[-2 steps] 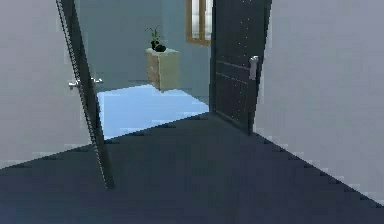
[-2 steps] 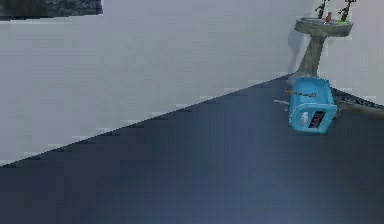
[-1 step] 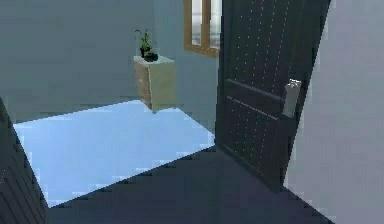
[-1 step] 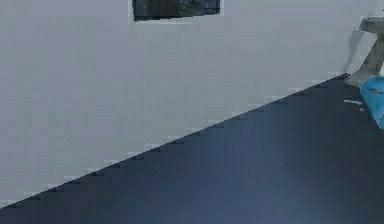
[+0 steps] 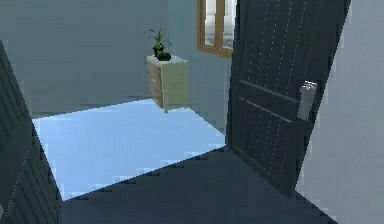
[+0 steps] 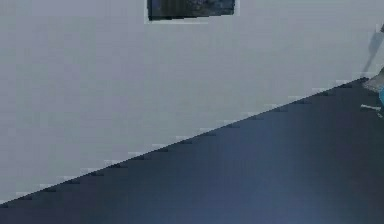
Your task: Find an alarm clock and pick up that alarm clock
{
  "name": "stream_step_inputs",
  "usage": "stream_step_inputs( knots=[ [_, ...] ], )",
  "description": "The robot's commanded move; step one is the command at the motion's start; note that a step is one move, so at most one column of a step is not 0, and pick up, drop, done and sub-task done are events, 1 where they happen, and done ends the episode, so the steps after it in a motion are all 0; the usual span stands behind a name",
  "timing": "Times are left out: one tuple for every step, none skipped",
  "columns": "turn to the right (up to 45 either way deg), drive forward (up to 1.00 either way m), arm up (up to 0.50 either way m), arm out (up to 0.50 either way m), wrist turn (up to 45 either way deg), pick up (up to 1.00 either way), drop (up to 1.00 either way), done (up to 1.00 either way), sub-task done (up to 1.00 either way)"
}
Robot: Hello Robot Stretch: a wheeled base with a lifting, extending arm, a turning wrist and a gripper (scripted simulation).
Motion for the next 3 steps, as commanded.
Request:
stream_step_inputs(
  knots=[
    [0.0,0.55,0.0,0.0,0.0,0.0,0.0,0.0,0.0],
    [-18.0,0.0,0.0,0.0,0.0,0.0,0.0,0.0,0.0],
    [0.0,1.0,0.0,0.0,0.0,0.0,0.0,0.0,0.0]
  ],
)
